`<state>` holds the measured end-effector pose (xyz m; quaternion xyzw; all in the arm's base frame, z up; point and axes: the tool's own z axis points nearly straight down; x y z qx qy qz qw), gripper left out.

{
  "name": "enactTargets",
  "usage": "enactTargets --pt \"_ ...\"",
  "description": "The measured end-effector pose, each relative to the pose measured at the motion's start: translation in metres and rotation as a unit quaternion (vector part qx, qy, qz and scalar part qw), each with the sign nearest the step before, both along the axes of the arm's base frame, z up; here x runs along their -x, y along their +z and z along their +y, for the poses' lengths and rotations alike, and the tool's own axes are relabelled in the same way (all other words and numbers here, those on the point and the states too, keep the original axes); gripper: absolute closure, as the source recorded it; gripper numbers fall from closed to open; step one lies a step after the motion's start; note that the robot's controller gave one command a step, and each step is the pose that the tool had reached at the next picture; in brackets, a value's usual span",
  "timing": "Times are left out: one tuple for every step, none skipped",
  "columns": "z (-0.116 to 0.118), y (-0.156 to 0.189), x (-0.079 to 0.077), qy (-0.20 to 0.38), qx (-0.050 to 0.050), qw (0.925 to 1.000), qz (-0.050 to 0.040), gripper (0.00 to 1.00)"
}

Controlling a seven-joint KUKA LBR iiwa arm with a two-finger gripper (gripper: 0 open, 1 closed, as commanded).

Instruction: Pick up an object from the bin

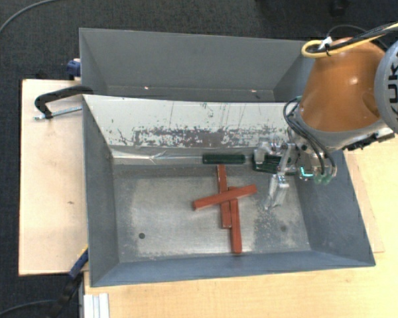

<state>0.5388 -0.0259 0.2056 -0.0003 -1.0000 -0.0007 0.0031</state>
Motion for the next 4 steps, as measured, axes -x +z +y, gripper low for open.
enactTargets --pt "0.005 -0.139 -0.014 -0.001 0.000 1.0000 0.0005 0.00" --pt "0.005 -0.134 -0.016 0.000 0.000 1.0000 -0.0034 1.00" --pt "0.045 -0.073 -0.035 0.252 0.000 0.9676 -0.0087 1.00" --pt "0.039 0.005 0.000 0.232 0.001 0.9727 -0.0097 1.00"
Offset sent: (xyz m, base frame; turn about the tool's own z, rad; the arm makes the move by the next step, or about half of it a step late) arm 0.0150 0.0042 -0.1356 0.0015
